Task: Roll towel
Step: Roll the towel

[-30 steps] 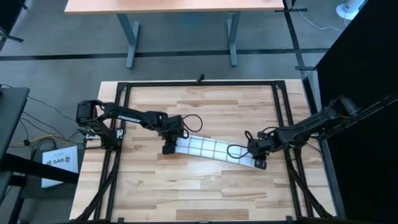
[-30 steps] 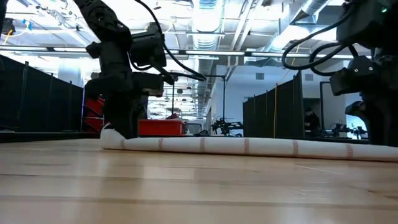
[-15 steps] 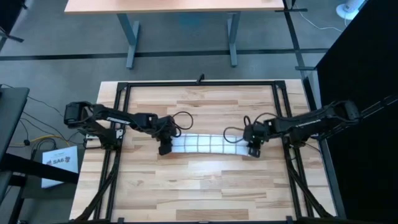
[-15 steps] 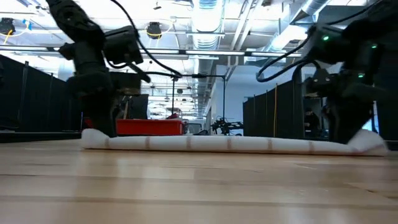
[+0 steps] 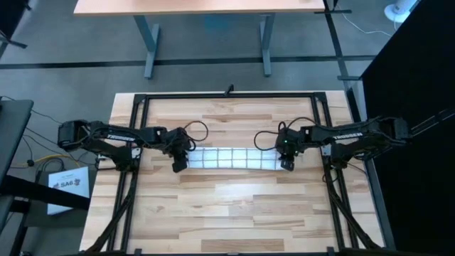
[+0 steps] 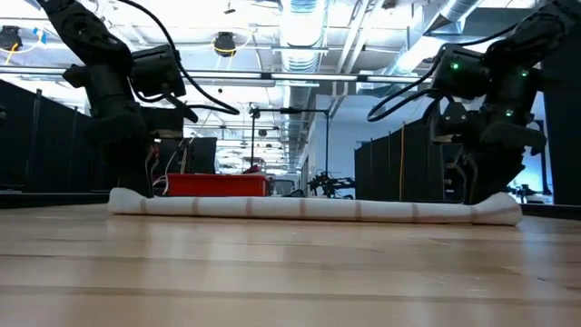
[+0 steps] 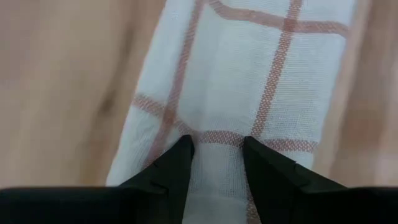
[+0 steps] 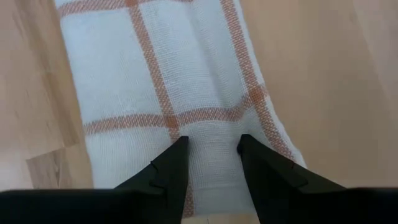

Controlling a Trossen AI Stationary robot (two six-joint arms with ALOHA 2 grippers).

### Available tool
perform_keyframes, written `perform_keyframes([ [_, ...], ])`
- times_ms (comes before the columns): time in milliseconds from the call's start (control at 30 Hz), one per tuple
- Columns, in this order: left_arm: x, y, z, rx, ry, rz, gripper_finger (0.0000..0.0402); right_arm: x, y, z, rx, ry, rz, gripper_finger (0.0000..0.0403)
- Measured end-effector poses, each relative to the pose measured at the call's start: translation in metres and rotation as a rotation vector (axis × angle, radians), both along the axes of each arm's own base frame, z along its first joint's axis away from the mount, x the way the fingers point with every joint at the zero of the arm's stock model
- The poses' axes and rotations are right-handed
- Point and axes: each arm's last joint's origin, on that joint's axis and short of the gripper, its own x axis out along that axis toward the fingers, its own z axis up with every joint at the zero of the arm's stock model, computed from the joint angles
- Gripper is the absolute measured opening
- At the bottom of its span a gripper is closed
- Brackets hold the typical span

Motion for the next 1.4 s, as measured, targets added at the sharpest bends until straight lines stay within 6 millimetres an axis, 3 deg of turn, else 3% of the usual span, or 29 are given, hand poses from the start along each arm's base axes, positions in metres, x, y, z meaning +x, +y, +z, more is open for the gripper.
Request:
perform_keyframes([
  [267,-0.011,0.006,0.016,-0.024,-0.030,0.052,0.0132,0.007,0.006,0.015,-0.003,-0.020,0.036,0.0134],
  [467,-0.010,-0.001,0.052,-0.043,-0.041,0.047,0.0127,0.021,0.018,0.046,-0.006,-0.069,0.096,0.0134],
  [667,-0.007,-0.012,0.091,-0.044,-0.153,0.027,0.0083,0.025,0.033,0.064,0.022,-0.055,0.116,0.0130],
  [800,-0.004,-0.023,0.116,-0.049,-0.257,-0.013,0.0013,0.031,0.047,0.077,0.078,-0.135,0.116,0.0069],
  [867,-0.003,-0.032,0.127,-0.051,-0.312,-0.033,0.0005,0.034,0.056,0.088,0.125,-0.245,0.136,0.0022],
  [1033,-0.009,-0.055,0.153,-0.010,-0.603,-0.148,0.0000,0.026,0.070,0.117,0.119,-0.563,0.125,0.0002],
  [1233,-0.033,-0.058,0.146,0.048,-0.855,-0.144,0.0000,0.003,0.059,0.130,0.104,-0.944,0.057,0.0000],
  [1400,-0.050,-0.054,0.117,-0.001,-1.009,-0.073,0.0000,-0.018,0.050,0.127,0.118,-1.119,-0.014,0.0001],
])
